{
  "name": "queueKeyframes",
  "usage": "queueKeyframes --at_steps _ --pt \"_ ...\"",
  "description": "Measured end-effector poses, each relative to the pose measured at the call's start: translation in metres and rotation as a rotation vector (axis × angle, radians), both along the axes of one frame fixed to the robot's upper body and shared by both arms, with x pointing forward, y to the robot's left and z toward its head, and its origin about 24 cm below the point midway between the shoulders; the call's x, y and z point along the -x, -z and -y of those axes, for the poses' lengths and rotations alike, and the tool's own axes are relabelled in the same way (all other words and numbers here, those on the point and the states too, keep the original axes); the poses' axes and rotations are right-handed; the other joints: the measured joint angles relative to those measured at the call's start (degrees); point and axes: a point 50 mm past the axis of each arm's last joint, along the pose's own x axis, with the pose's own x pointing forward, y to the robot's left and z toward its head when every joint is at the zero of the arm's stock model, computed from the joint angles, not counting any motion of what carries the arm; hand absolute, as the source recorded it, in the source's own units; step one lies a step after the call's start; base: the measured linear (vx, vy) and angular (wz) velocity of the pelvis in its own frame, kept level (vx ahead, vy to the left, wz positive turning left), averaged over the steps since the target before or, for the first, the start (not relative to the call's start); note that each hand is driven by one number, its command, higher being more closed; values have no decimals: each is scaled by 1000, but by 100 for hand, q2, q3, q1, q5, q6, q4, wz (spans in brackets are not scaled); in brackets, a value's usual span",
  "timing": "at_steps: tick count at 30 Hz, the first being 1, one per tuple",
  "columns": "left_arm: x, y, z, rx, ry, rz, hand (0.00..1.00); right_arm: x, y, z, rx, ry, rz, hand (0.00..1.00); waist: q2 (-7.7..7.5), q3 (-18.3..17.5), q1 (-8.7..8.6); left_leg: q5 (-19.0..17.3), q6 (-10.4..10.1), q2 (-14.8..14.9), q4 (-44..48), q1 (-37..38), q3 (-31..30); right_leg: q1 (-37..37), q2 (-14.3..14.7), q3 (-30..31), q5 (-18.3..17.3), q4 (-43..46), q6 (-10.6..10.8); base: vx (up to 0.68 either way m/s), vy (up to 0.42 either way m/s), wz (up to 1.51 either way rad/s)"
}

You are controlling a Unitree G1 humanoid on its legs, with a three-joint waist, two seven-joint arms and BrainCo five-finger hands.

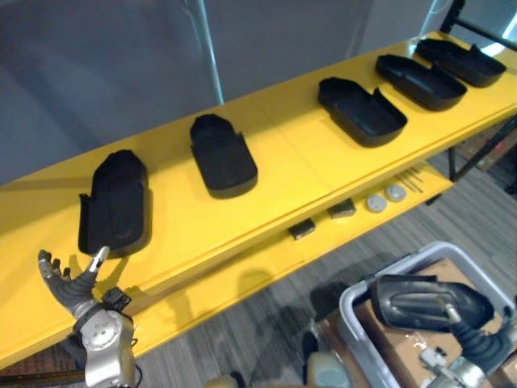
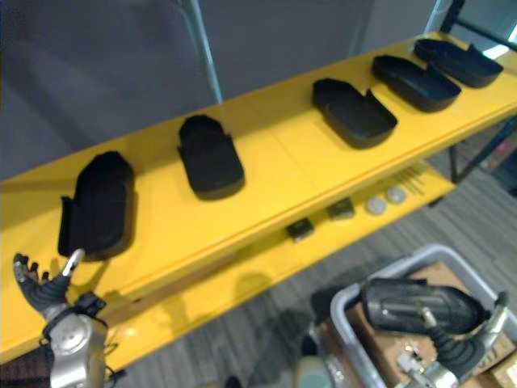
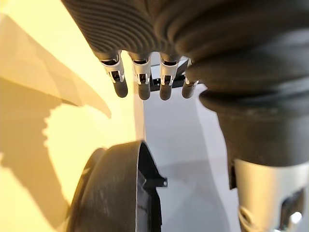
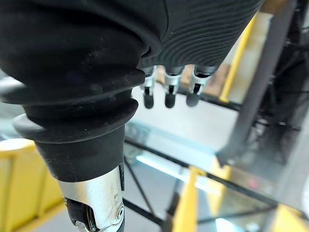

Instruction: Walk over and take plastic housings, then place them on the shelf

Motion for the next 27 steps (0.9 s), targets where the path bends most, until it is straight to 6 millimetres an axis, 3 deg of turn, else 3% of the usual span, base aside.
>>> queueKeyframes --at_steps 8,17,27 --pt "5 9 -2 16 -26 -36 0 -13 -23 -1 30 -155 55 0 18 16 -3 5 8 -13 -4 -2 -19 -8 -9 -9 7 2 11 0 0 0" --pt "-5 14 2 92 146 9 0 -25 -39 5 85 -248 60 0 180 182 -23 74 114 -54 -13 -87 -168 -73 -29 -15 9 -3 14 -3 -3 2" --pt "-13 14 6 141 297 81 0 -28 -41 5 94 -330 33 0 186 178 -31 106 163 -65 -33 -51 -167 -75 -25 33 6 -41 -15 -27 5 -2"
